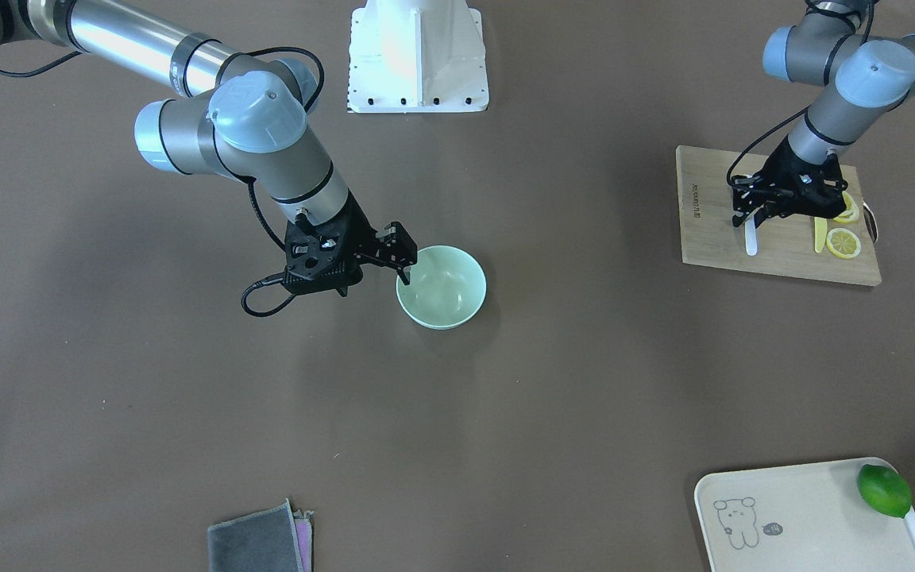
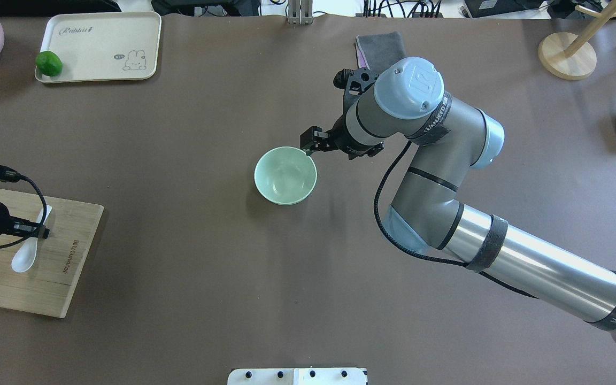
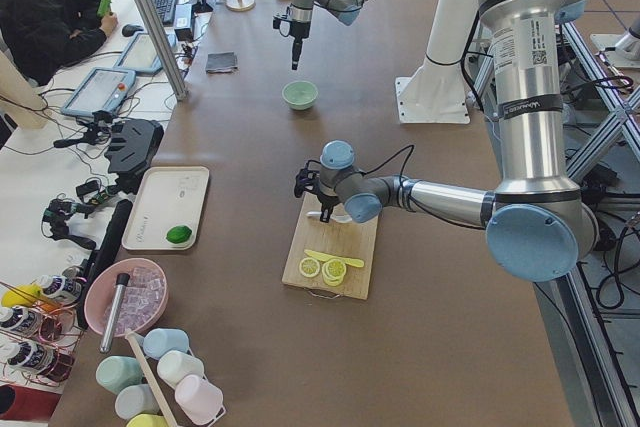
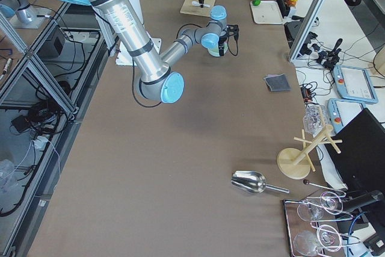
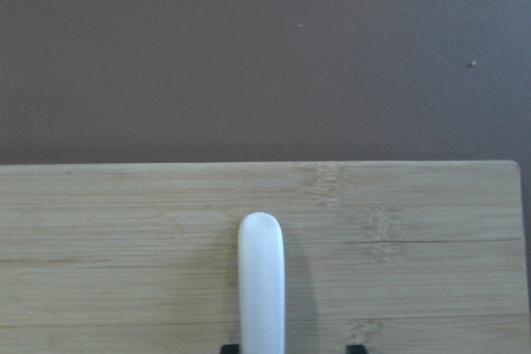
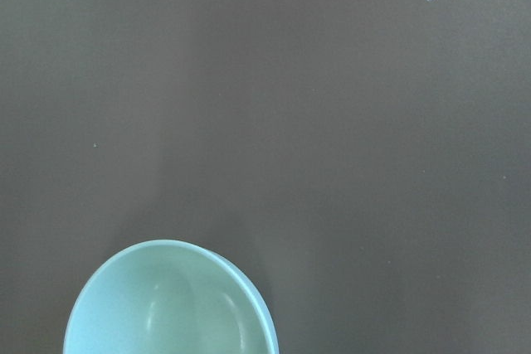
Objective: Place spoon in bowl
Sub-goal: 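Release the bowl and lift the right gripper while the left gripper reaches the white spoon, then grasp the white spoon handle with the left gripper and lift it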
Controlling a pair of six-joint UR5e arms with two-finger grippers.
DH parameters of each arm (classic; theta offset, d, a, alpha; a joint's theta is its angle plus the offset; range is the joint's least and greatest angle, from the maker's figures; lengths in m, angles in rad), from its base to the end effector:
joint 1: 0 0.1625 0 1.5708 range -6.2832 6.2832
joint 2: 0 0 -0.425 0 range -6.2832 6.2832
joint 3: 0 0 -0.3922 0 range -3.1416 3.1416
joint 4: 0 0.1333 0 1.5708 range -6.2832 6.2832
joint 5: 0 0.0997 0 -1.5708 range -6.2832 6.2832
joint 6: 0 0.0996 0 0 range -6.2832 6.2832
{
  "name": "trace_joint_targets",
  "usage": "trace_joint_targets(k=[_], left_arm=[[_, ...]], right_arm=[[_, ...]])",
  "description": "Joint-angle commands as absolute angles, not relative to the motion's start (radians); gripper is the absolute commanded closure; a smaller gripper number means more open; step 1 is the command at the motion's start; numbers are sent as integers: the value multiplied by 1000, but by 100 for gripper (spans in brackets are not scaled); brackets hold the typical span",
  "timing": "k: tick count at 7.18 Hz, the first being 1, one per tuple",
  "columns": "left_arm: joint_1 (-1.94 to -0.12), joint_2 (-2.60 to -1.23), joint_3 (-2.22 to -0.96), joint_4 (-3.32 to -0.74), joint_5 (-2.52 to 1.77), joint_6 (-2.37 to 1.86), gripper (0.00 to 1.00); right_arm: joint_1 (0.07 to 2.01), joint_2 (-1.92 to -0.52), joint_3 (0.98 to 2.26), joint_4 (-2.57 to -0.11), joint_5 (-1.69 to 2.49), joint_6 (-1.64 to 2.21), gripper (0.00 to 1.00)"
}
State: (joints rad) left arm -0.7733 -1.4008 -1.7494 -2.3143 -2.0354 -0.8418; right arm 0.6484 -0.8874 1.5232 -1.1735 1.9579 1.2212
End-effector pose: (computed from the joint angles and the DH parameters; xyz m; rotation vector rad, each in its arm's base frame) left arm 0.2629 -0.3805 0.5749 0.1804 0.8410 0.1331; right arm -0.5115 -0.5076 0.2208 0.1787 -1.0620 0.0695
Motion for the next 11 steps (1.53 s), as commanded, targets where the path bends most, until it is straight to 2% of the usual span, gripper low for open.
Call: trace_joint_targets(k=[1,5,7,9,11], left_arm=[[-775,-1396,-1749,-2315,-2037,-821,100],[-790,-1448,-1844,-2303,-2048,-839,100],[-793,-1594,-1841,-2301,-2048,-926,100],[-778,-1800,-1812,-2299,-2045,-1166,100],[-688,-1963,-1723,-2299,-1961,-1267,100]], right_arm=[[649,-887,1522,-1173,1956,1229,0],[649,-890,1519,-1173,1954,1229,0],[667,-902,1520,-1172,1960,1215,0],[740,-949,1526,-1170,2056,1116,0],[829,-1041,1571,-1170,2156,1002,0]])
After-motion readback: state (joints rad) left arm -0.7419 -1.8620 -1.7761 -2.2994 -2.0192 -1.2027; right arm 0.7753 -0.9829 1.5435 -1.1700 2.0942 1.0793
